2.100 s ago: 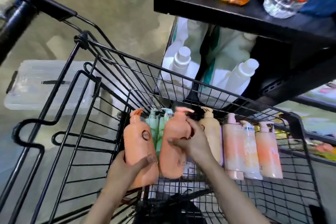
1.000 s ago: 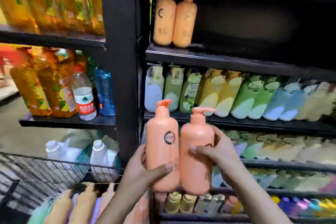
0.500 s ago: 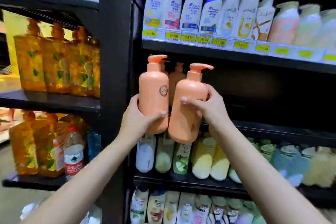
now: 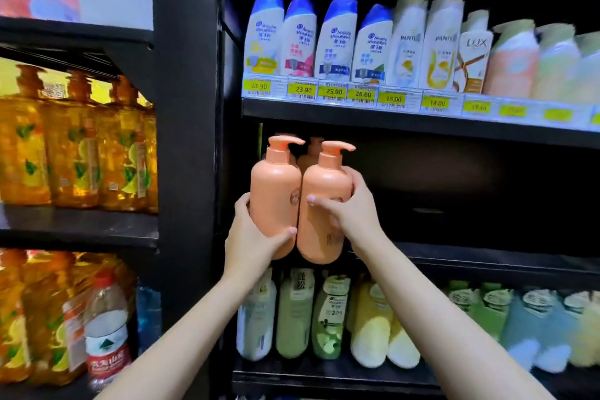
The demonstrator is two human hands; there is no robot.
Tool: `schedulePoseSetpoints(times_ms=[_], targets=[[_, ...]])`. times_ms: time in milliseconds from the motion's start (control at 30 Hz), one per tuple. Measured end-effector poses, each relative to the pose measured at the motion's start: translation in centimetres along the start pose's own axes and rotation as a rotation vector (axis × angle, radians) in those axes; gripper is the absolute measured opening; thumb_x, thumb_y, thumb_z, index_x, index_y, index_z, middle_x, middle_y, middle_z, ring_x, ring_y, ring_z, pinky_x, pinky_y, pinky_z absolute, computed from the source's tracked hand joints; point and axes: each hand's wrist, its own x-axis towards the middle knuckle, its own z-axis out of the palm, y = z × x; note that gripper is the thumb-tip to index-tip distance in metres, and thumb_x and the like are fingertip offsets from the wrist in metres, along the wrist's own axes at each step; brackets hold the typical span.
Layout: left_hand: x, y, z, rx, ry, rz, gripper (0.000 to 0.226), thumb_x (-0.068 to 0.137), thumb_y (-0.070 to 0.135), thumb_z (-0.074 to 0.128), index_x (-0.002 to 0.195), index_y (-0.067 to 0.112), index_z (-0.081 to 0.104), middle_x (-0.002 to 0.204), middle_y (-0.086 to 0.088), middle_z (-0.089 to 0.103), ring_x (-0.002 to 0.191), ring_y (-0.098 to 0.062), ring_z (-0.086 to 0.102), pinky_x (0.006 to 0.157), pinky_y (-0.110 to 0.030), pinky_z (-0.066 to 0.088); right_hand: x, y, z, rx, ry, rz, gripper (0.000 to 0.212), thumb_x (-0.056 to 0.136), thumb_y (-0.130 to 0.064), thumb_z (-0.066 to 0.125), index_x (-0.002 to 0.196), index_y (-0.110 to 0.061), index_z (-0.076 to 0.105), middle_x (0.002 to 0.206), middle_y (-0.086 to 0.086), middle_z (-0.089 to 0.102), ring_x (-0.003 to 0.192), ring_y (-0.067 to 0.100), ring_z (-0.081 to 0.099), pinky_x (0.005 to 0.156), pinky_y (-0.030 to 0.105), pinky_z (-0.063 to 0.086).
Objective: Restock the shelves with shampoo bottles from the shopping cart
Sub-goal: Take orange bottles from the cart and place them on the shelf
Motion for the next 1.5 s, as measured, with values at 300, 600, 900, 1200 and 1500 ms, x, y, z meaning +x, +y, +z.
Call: schedulePoseSetpoints(times_ms=[300,600,900,1200,1500], targets=[[3.5,-2.2,1.9,0.027,-0.084,-0.031,0.098,0.066,0.042,0.081,0.14,0.033,0.018,0.133,0.004,0.045,0.111,-0.018,0.051,0.092,-0.043,0.049,3.4,2.0,0.8,-0.072,-0.046,0.112,0.073,0.071,-0.033,0.081,0.129,-0.021,0.039,0.111,-0.004,0.054,0.091,0.006,0.054,0.066,0.021,0.045],[5.2,-3.6,1.5,0.205,-0.119,-0.058,0.096,0.061,0.061,0.076,0.133,0.021,0.025,0.131,-0.001,0.05,0.112,-0.023,0.055,0.089,-0.042,0.049,1.5,6.8,1.5,-0.029,-0.165,0.228,0.066,0.076,-0.037,0.076,0.129,-0.017,0.042,0.124,-0.001,0.056,0.113,0.015,0.055,0.091,0.028,0.047],[4.3,-4.8,1.7,0.314,-0.123,-0.027,0.096,0.065,0.06,0.073,0.138,0.025,0.022,0.133,0.001,0.05,0.113,-0.024,0.055,0.089,-0.042,0.048,1.7,7.0,1.0,-0.028,-0.187,0.211,0.093,0.074,-0.015,0.078,0.147,-0.019,0.02,0.136,0.001,0.046,0.118,0.013,0.046,0.102,0.033,0.04],[4.3,-4.9,1.8,0.346,-0.116,-0.034,0.104,0.058,0.069,0.071,0.137,0.024,0.019,0.136,-0.002,0.047,0.116,-0.025,0.053,0.091,-0.044,0.048,1.8,6.9,1.1,-0.035,-0.187,0.232,0.07,0.083,-0.013,0.066,0.142,-0.015,0.027,0.135,0.005,0.047,0.12,0.016,0.046,0.099,0.031,0.039],[4.5,-5.0,1.7,0.315,-0.076,0.018,0.102,0.064,0.057,0.076,0.141,0.018,0.021,0.137,-0.004,0.033,0.117,-0.024,0.049,0.088,-0.038,0.046,1.9,7.1,1.2,-0.015,-0.157,0.243,0.091,0.069,-0.02,0.083,0.141,-0.014,0.029,0.127,-0.001,0.051,0.114,0.015,0.05,0.089,0.027,0.044]])
